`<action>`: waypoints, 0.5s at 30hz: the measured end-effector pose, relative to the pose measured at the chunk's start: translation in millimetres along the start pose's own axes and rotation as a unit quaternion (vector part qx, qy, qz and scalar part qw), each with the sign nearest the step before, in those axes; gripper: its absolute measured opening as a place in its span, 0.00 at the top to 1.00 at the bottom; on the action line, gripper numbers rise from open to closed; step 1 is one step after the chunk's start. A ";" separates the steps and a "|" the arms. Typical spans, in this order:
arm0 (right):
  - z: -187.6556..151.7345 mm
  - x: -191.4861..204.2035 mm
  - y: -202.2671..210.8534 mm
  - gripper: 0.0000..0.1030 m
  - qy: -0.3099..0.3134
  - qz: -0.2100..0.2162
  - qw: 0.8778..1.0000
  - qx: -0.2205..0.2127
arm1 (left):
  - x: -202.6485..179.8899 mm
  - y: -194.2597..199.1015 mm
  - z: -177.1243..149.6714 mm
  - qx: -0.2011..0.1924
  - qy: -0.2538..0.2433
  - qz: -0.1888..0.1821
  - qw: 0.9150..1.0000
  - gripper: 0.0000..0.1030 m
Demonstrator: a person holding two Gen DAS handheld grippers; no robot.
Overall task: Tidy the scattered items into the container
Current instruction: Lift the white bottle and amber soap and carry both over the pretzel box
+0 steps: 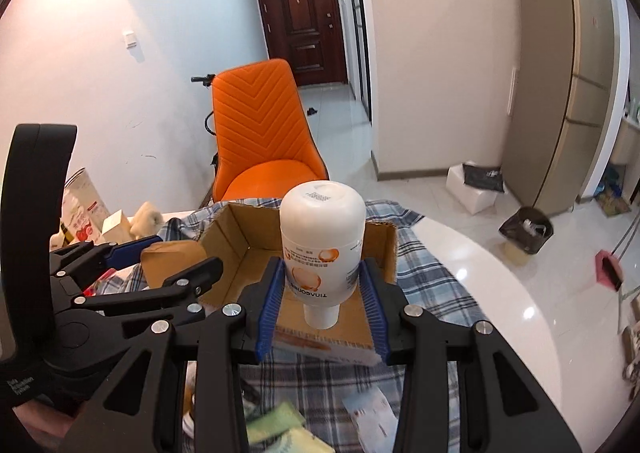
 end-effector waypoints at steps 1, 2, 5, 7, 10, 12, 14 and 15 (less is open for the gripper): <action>-0.8 -0.6 -8.3 0.63 -0.002 0.001 1.000 0.006 | 1.1 -7.2 3.0 0.001 -0.001 0.002 1.000 0.36; -2.2 -1.5 -16.9 0.64 -0.003 0.001 1.000 0.014 | 1.9 -13.9 5.5 0.001 0.001 0.002 1.000 0.36; -8.2 -6.8 -41.1 0.64 -0.008 0.001 0.999 0.042 | 3.1 -40.7 5.0 0.031 0.004 0.000 1.000 0.36; -12.9 -12.9 -54.4 0.64 -0.013 0.004 0.998 0.061 | 3.2 -57.4 1.2 0.053 0.007 -0.008 0.999 0.36; -22.2 -21.6 -74.3 0.64 -0.009 0.009 0.995 0.095 | 6.5 -78.4 -6.5 0.081 0.009 -0.007 0.997 0.36; -28.5 -25.5 -84.2 0.63 0.001 0.012 0.994 0.112 | 7.9 -89.4 -10.0 0.095 0.011 -0.006 0.995 0.36; -37.1 -30.8 -96.6 0.63 0.020 0.000 0.990 0.137 | 7.9 -97.0 -10.9 0.103 0.010 -0.007 0.995 0.36; -39.7 -30.6 -100.7 0.63 0.027 0.002 0.989 0.146 | 7.9 -98.8 -10.4 0.104 0.006 -0.003 0.995 0.36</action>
Point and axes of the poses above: each gripper's, at about its wrist camera, not at the fingertips, and y roughly against the way its jaws point, x to its left, z to its top, the point moved 10 cm from there along -y, roughly the way its jaws point, and after that the axes turned 5 degrees about -x, right-handed, at the moved point
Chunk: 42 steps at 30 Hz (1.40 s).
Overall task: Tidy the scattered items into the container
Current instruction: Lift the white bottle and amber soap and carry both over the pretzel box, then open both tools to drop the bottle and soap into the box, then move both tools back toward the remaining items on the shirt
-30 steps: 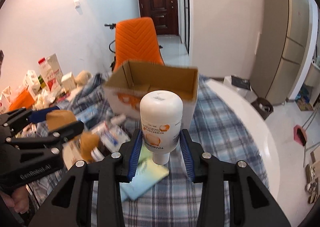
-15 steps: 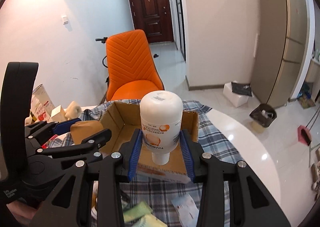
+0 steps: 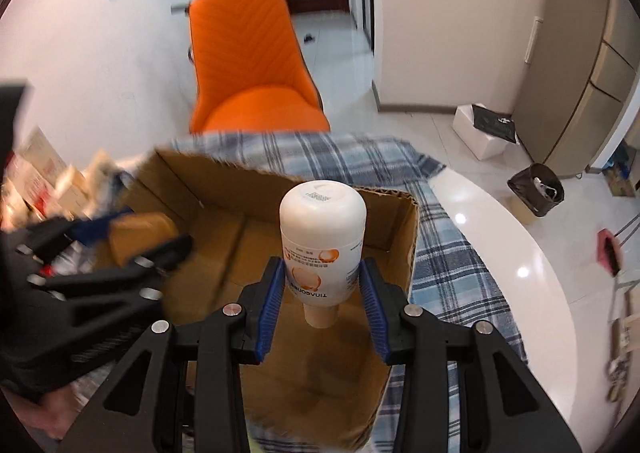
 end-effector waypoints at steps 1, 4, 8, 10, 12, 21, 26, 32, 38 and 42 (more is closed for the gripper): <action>-1.8 1.2 -3.8 0.63 0.008 0.001 1.000 0.008 | -0.6 -1.0 0.4 0.001 -0.004 0.003 1.000 0.36; 0.5 -0.2 -4.8 0.63 0.037 -0.027 0.999 0.013 | -6.9 -4.9 0.4 0.012 -0.015 0.002 1.000 0.36; 2.0 -0.7 -6.6 0.63 0.051 -0.019 0.998 0.026 | -5.7 -18.0 -1.6 0.039 0.000 -0.011 0.999 0.36; -0.3 2.4 -6.3 0.63 0.069 -0.024 0.997 0.035 | -7.0 -23.6 -3.6 0.044 0.002 -0.011 0.999 0.36; -1.0 3.9 -7.1 0.63 0.095 -0.032 0.994 0.042 | -8.4 -25.4 -4.6 0.041 -0.010 0.011 0.999 0.36; -11.9 17.9 -12.9 0.65 0.154 0.022 0.983 0.094 | -11.3 -28.5 -10.3 0.069 -0.039 0.027 0.996 0.36; -11.8 17.1 -7.9 0.65 0.132 0.040 0.986 0.094 | -9.7 -26.9 -10.3 0.070 -0.025 0.011 0.997 0.36; -10.9 16.7 7.7 0.64 0.126 0.039 0.988 0.078 | -10.8 -19.4 -10.4 0.072 -0.020 -0.003 0.997 0.27; -13.6 27.7 39.3 0.46 0.149 0.037 0.987 0.047 | -7.7 5.1 -6.7 0.044 -0.013 0.004 0.999 0.27; -18.3 31.8 67.7 0.39 0.154 0.034 0.987 0.010 | -1.5 37.5 -6.8 0.003 -0.043 0.026 0.999 0.19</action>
Point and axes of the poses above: each gripper's, at about its wrist camera, not at the fingertips, and y roughly against the way its jaws point, x to its left, z to its top, the point moved 10 cm from there along -y, roughly the way its jaws point, and after that the axes turned 5 degrees about -x, right-handed, at the moved point
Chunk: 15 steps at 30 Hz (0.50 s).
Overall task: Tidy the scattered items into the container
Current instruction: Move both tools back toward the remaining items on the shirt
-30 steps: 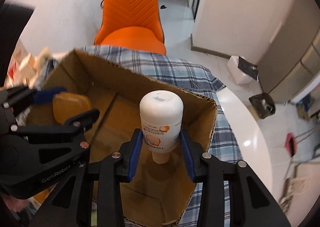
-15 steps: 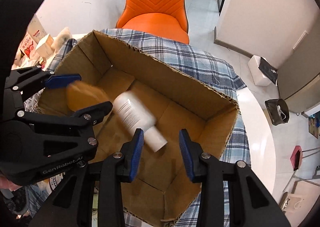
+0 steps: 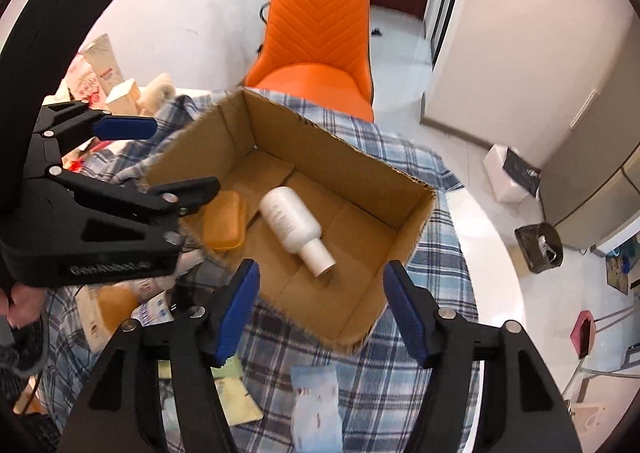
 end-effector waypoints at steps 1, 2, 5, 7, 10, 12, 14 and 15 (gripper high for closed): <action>-2.2 2.4 8.4 0.39 -0.003 -0.004 1.000 -0.009 | 2.4 9.9 -2.8 -0.010 -0.003 0.001 1.000 0.19; -3.8 4.7 16.5 0.38 -0.007 -0.009 1.000 -0.019 | 4.1 16.7 -6.2 -0.015 -0.002 -0.003 1.000 0.18; -8.3 19.0 39.4 0.28 -0.006 -0.008 0.999 -0.051 | 5.7 37.9 -19.4 -0.018 0.020 -0.037 0.999 0.18; -15.1 28.2 54.7 0.22 0.000 -0.017 0.998 -0.067 | 7.4 51.4 -30.0 -0.023 0.030 -0.050 0.998 0.18; -23.6 41.3 70.3 0.01 0.017 -0.033 0.996 -0.085 | 9.2 67.3 -49.1 -0.033 0.029 -0.047 0.998 0.18; -29.4 48.9 76.7 0.00 0.026 -0.040 0.994 -0.094 | 11.1 75.2 -62.6 -0.038 0.025 -0.039 0.998 0.18; -35.7 55.5 80.9 0.00 0.027 -0.047 0.993 -0.102 | 12.7 82.5 -77.6 -0.041 0.025 -0.036 0.998 0.18; -38.5 56.9 83.1 0.00 0.020 -0.052 0.993 -0.108 | 13.1 85.3 -85.1 -0.039 0.028 -0.039 0.998 0.18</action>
Point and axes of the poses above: each gripper's, at about its wrist camera, not at the fingertips, and y roughly against the way its jaws point, x to its left, z to its top, the point moved 10 cm from there along -y, roughly the way its jaws point, and after that the axes turned 5 degrees about -x, right-handed, at the moved point
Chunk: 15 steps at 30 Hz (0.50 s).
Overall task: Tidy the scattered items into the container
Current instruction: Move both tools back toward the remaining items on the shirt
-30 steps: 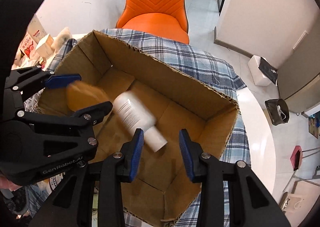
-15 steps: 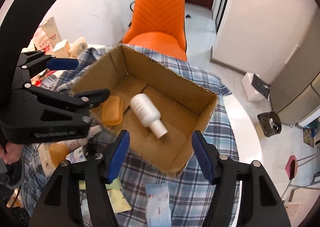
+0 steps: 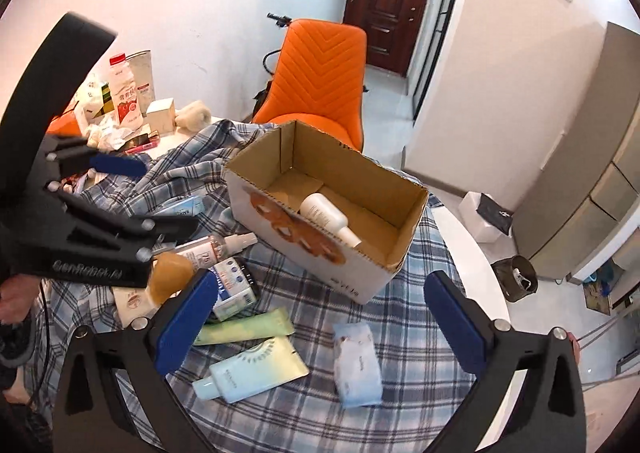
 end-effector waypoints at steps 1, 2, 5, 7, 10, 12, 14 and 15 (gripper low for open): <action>-1.8 0.2 2.7 0.00 -0.009 -0.004 1.000 -0.007 | 0.2 3.5 -8.7 0.003 0.004 -0.004 1.000 0.18; -3.7 1.6 5.7 0.00 -0.019 -0.002 1.000 -0.019 | 0.2 6.5 -15.0 0.005 0.006 -0.006 1.000 0.18; -10.1 11.9 14.8 0.00 -0.027 0.027 0.998 -0.058 | 2.6 13.7 -34.1 0.008 0.002 0.000 1.000 0.18; -16.1 18.8 12.6 0.00 -0.014 0.032 0.998 -0.061 | 4.5 16.0 -48.3 0.010 -0.006 0.012 1.000 0.18; -32.4 25.1 1.5 0.00 0.001 0.034 0.999 -0.034 | 8.5 13.5 -69.0 0.021 -0.013 0.021 0.999 0.18; -42.5 30.6 -5.3 0.00 -0.010 0.059 0.998 -0.021 | 11.7 8.7 -83.5 0.033 -0.010 0.019 0.999 0.18; -52.0 35.1 -12.8 0.00 -0.027 0.085 0.996 -0.004 | 15.9 2.6 -95.7 0.045 -0.004 0.024 0.999 0.18; -57.8 37.4 -17.0 0.00 -0.037 0.097 0.995 0.007 | 17.6 -0.5 -101.1 0.050 -0.005 0.027 0.998 0.18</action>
Point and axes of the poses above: each gripper's, at about its wrist camera, not at the fingertips, and y roughly against the way its jaws point, x to its left, z to its top, the point moved 10 cm from there along -y, roughly the way its jaws point, and after that the axes turned 5 degrees about -x, right-handed, at the moved point
